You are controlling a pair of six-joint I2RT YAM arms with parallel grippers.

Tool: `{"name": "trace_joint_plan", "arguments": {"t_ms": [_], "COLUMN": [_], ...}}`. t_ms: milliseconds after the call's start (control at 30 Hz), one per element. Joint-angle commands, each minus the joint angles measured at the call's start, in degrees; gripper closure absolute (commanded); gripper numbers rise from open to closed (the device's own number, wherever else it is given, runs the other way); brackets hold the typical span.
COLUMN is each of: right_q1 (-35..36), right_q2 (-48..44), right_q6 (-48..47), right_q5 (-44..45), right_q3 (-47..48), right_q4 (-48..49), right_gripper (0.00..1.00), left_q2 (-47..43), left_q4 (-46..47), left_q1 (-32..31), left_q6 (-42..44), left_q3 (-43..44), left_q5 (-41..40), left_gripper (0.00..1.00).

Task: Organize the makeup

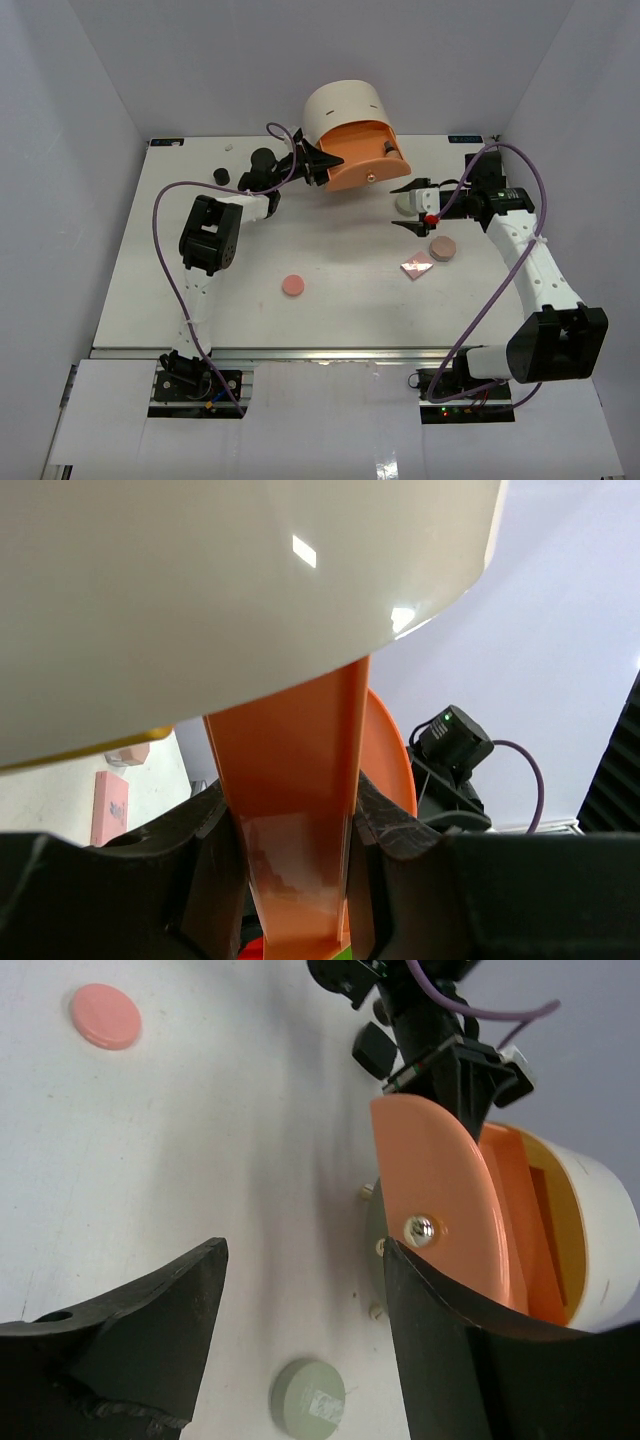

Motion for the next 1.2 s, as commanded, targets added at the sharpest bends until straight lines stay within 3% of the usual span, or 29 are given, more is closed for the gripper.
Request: {"name": "trace_joint_plan", "arguments": {"t_ms": [0, 133, 267, 767, 1167], "right_q1": [2.8, 5.2, 8.3, 13.3, 13.4], "right_q2": [0.5, 1.7, 4.4, 16.3, 20.1], "right_q6": [-2.9, -1.0, 3.8, 20.5, 26.7], "right_q5": [2.1, 5.0, 10.2, 30.5, 33.9], "right_q3": [1.7, 3.2, 5.6, 10.9, 13.7], "right_q4": [-2.3, -2.1, 0.6, 21.0, 27.9], "right_gripper": [0.49, 0.69, 0.77, 0.81, 0.81], "left_q2": [-2.2, -2.1, -2.1, -2.6, -5.5], "left_q4": [3.1, 2.9, 2.5, 1.5, -2.7], "left_q1": [0.9, 1.1, 1.3, 1.5, 1.5], "left_q6": [-1.8, -1.9, -2.0, -2.0, 0.0], "left_q3": [3.0, 3.1, 3.8, 3.8, 2.4], "left_q5": [-2.7, -2.8, -2.8, -2.5, -0.1], "left_gripper": [0.80, 0.80, 0.80, 0.76, 0.32]}}
